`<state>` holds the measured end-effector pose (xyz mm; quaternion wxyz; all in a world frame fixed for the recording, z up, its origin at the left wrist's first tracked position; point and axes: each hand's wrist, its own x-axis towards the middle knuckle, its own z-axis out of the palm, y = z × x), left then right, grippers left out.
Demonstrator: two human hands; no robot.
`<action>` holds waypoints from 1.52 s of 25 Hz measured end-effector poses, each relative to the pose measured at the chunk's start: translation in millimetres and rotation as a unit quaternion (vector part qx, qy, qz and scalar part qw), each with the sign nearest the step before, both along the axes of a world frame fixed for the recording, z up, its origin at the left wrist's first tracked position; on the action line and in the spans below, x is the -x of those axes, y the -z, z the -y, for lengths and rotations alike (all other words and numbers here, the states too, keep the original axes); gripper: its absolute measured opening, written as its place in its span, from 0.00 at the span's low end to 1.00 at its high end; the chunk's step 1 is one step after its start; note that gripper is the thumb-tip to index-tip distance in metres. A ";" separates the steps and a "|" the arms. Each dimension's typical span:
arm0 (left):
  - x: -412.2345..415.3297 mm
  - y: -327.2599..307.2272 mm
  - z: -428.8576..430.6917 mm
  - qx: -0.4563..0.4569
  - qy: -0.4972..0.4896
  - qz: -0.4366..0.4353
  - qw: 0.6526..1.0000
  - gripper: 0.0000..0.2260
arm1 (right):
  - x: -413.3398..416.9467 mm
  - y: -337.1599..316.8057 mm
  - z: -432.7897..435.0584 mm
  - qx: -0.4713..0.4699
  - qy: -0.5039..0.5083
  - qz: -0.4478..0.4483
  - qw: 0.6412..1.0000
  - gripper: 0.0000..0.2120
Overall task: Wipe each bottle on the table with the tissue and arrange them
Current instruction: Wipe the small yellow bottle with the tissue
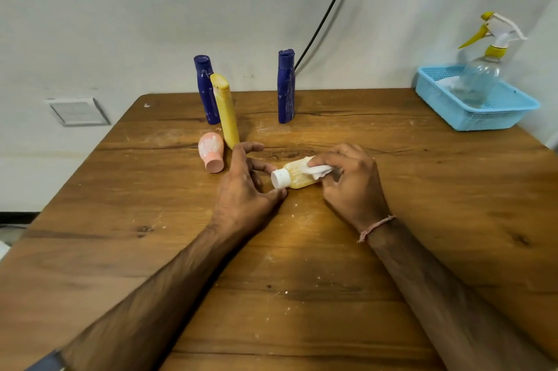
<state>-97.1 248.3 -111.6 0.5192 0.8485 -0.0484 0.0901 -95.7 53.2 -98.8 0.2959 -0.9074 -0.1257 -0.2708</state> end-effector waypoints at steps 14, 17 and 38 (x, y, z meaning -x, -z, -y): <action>-4.7 0.7 0.2 -0.016 -0.014 -0.016 1.000 0.39 | 10.1 -2.1 -3.6 0.032 0.001 -0.023 0.999 0.14; -5.2 0.3 0.8 -0.019 -0.016 -0.018 1.000 0.38 | 6.1 -3.4 -0.8 0.019 0.048 -0.023 0.998 0.16; -1.6 -0.9 2.6 -0.006 -0.001 -0.001 1.000 0.37 | 19.3 -2.6 -22.6 0.074 -0.087 -0.013 0.993 0.12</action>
